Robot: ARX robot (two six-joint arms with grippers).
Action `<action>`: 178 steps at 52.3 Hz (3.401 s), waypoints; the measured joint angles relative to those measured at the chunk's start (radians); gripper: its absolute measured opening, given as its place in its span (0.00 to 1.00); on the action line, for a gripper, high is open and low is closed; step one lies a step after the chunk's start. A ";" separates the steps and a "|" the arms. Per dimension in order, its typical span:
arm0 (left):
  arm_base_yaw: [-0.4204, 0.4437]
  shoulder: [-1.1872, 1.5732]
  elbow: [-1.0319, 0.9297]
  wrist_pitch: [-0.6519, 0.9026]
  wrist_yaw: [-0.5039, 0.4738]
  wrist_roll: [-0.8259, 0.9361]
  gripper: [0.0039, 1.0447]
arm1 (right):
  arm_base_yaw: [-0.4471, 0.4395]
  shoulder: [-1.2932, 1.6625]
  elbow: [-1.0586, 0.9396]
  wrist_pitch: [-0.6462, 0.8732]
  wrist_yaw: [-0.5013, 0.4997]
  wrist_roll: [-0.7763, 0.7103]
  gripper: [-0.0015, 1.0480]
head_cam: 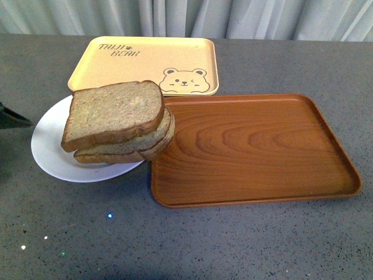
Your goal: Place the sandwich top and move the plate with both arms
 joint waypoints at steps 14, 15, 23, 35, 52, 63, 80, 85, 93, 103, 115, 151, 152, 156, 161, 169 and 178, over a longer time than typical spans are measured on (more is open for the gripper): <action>-0.053 0.161 0.035 0.125 -0.016 -0.126 0.92 | 0.000 0.000 0.000 0.000 0.000 0.000 0.91; -0.054 0.165 0.037 0.135 -0.016 -0.135 0.92 | 0.000 0.000 0.000 0.000 0.000 0.000 0.91; -0.062 0.204 0.056 0.187 -0.014 -0.207 0.92 | 0.000 0.000 0.000 0.000 0.000 0.000 0.91; -0.068 0.226 0.065 0.210 -0.002 -0.248 0.92 | 0.000 0.000 0.000 0.000 0.000 0.000 0.91; -0.078 0.253 0.059 0.278 0.016 -0.315 0.91 | 0.000 0.000 0.000 0.000 0.000 0.000 0.91; -0.079 0.285 0.043 0.314 0.033 -0.369 0.57 | 0.000 0.000 0.000 0.000 0.000 0.000 0.91; -0.087 0.318 0.034 0.341 0.063 -0.394 0.10 | 0.000 0.000 0.000 0.000 0.000 0.000 0.91; -0.088 0.317 0.034 0.364 0.087 -0.391 0.02 | 0.000 0.000 0.000 0.000 0.000 0.000 0.91; -0.095 0.320 0.024 0.402 0.084 -0.396 0.02 | 0.000 0.000 0.000 0.000 0.000 0.000 0.91; -0.101 0.321 -0.002 0.455 0.082 -0.415 0.02 | 0.000 0.000 0.000 0.000 0.000 0.000 0.91; -0.106 0.282 -0.033 0.490 0.084 -0.435 0.02 | 0.000 0.000 0.000 0.000 0.000 0.000 0.91; -0.203 0.317 0.411 0.195 0.047 -0.395 0.02 | 0.000 0.000 0.000 0.000 0.000 0.000 0.91; -0.204 0.323 0.420 0.190 0.046 -0.394 0.02 | 0.000 0.000 0.000 0.000 0.000 0.000 0.91; -0.208 0.393 0.512 0.146 0.033 -0.385 0.02 | 0.000 0.000 0.000 0.000 0.000 0.000 0.91; -0.209 0.459 0.602 0.103 0.020 -0.378 0.02 | 0.000 0.000 0.000 0.000 0.000 0.000 0.91; -0.210 0.532 0.716 0.045 0.003 -0.360 0.02 | 0.000 0.000 0.000 0.000 0.000 0.000 0.91; -0.215 0.585 0.803 0.002 0.001 -0.339 0.02 | 0.000 0.000 0.000 0.000 0.000 0.000 0.91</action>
